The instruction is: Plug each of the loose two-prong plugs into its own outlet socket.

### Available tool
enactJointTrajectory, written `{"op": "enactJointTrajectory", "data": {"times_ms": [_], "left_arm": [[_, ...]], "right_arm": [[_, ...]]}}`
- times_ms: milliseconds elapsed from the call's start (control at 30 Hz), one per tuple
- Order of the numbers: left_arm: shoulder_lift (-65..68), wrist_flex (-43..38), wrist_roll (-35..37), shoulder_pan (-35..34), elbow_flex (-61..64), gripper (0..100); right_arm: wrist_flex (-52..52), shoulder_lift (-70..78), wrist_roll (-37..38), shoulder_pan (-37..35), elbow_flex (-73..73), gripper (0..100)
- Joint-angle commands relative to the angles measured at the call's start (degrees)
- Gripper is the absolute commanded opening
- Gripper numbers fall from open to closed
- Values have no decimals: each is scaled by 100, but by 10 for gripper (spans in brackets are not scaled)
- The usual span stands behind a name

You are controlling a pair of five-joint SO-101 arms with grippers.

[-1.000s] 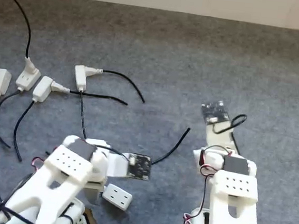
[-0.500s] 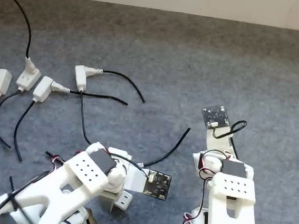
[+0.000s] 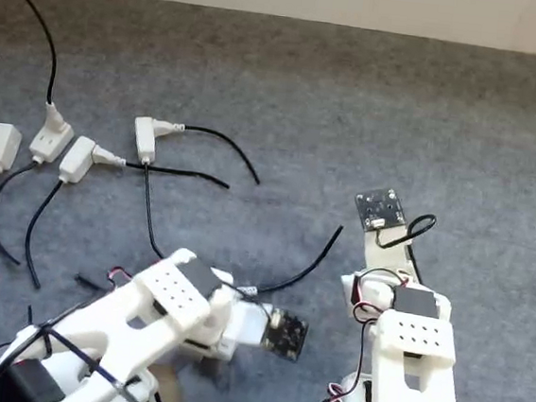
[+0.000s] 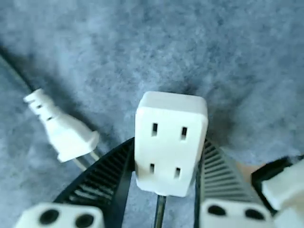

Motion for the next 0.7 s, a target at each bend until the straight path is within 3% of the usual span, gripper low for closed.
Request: {"op": "enactJointTrajectory", "data": {"times_ms": [0, 167, 367, 433, 667], "left_arm": [[-13, 9, -325, -646, -646, 137], [-75, 97, -387, -769, -708, 137], [-66, 1424, -387, -743, -1622, 136], [-13, 1284, -396, -884, -1657, 136], [857, -308, -484, -1727, -1604, 137]], "right_arm": [[-66, -31, -62, -57, -22, 166], [-66, -22, -62, -75, -22, 166], [-66, -22, -62, -84, -22, 166], [-66, -22, -62, -84, -22, 166], [-57, -66, -62, -145, 119, 166]]}}
